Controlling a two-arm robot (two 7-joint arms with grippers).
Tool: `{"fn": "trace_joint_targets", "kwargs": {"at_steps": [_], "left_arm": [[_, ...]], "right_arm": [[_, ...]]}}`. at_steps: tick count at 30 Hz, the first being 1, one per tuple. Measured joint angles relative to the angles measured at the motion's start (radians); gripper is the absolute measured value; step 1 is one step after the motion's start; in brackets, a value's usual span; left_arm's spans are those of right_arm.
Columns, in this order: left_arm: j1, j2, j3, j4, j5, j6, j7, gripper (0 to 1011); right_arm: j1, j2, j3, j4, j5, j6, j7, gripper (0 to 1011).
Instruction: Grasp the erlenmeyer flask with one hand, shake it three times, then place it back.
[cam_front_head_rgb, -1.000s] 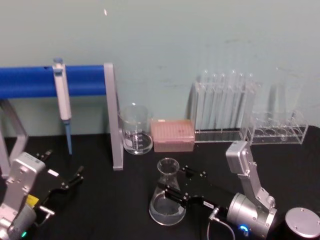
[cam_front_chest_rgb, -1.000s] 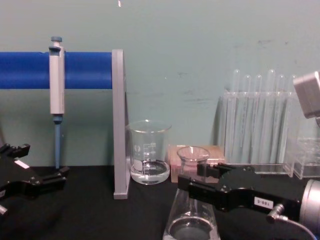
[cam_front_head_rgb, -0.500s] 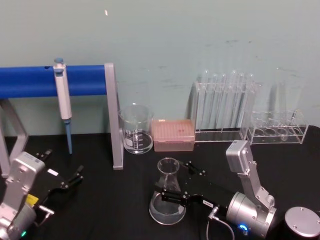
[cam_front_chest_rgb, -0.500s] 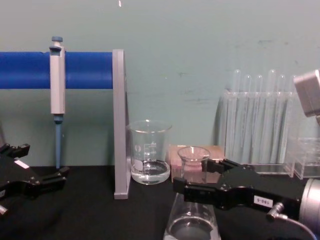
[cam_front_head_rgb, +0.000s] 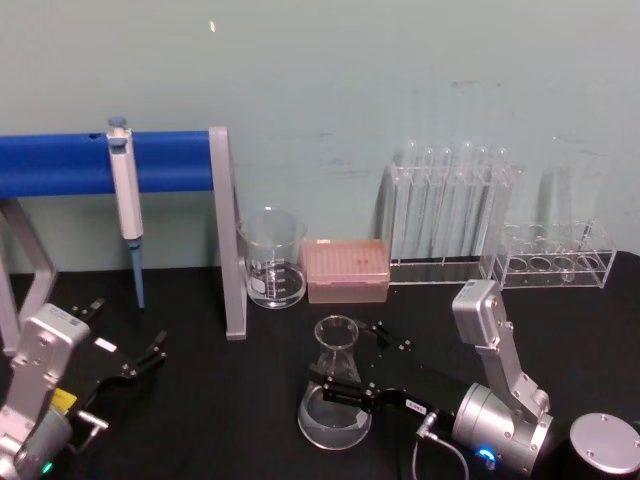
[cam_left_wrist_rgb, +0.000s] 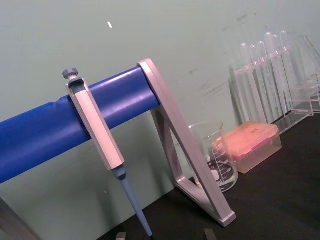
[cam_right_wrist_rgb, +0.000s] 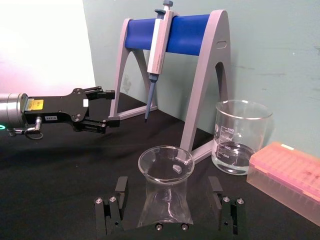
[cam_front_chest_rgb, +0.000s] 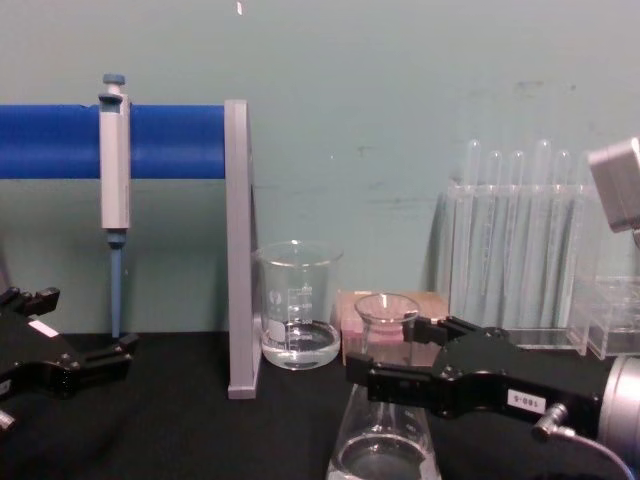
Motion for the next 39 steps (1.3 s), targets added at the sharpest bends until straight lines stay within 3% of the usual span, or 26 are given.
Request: {"fn": "trace_joint_targets", "kwargs": {"at_steps": [12, 23, 33, 39], "left_arm": [[0.0, 0.0, 0.0, 0.0, 0.0, 0.0, 0.0, 1001], [0.0, 0.0, 0.0, 0.0, 0.0, 0.0, 0.0, 1001], [0.0, 0.0, 0.0, 0.0, 0.0, 0.0, 0.0, 1001], [0.0, 0.0, 0.0, 0.0, 0.0, 0.0, 0.0, 1001]], "right_arm": [[-0.001, 0.003, 0.0, -0.003, 0.005, 0.005, 0.006, 1002], [-0.028, 0.031, 0.008, -0.048, 0.012, 0.018, 0.002, 1003], [-0.083, 0.076, 0.038, -0.124, 0.026, 0.04, -0.027, 1002], [-0.125, 0.103, 0.076, -0.168, 0.04, 0.055, -0.066, 1003]]}}
